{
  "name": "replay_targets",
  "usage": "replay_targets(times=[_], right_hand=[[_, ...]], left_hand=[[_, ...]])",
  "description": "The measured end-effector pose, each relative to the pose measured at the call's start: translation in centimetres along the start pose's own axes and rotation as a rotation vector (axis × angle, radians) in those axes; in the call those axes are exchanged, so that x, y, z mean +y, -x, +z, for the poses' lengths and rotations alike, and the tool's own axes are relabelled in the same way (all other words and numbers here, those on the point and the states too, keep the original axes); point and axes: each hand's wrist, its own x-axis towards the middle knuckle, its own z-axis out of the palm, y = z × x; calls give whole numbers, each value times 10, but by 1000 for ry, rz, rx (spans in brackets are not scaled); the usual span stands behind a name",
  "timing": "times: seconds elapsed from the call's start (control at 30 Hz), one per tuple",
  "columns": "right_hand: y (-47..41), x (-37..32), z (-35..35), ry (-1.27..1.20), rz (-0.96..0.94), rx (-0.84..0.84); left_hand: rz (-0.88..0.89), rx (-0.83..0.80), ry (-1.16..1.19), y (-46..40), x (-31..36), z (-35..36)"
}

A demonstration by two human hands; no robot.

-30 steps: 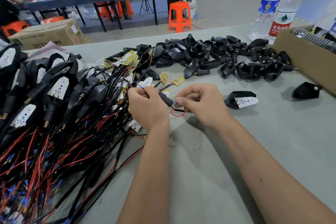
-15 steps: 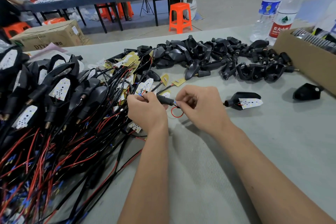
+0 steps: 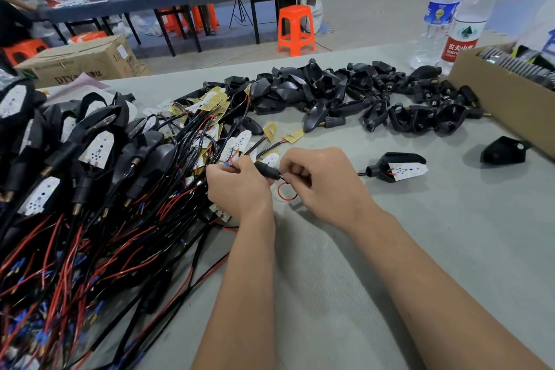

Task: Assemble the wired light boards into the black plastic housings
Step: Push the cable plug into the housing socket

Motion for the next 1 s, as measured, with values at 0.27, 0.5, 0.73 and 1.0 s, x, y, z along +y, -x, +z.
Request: replay_targets(times=[0.27, 0.5, 0.73, 1.0], right_hand=[[4, 14, -3, -97, 258, 189], [4, 15, -5, -61, 227, 168], [4, 16, -12, -88, 176, 73], [4, 17, -8, -146, 287, 111]], left_hand=[[-133, -398, 317, -3, 2, 1], [-149, -534, 353, -12, 0, -5], [-186, -577, 395, -14, 3, -11], [-231, -577, 452, -12, 4, -10]])
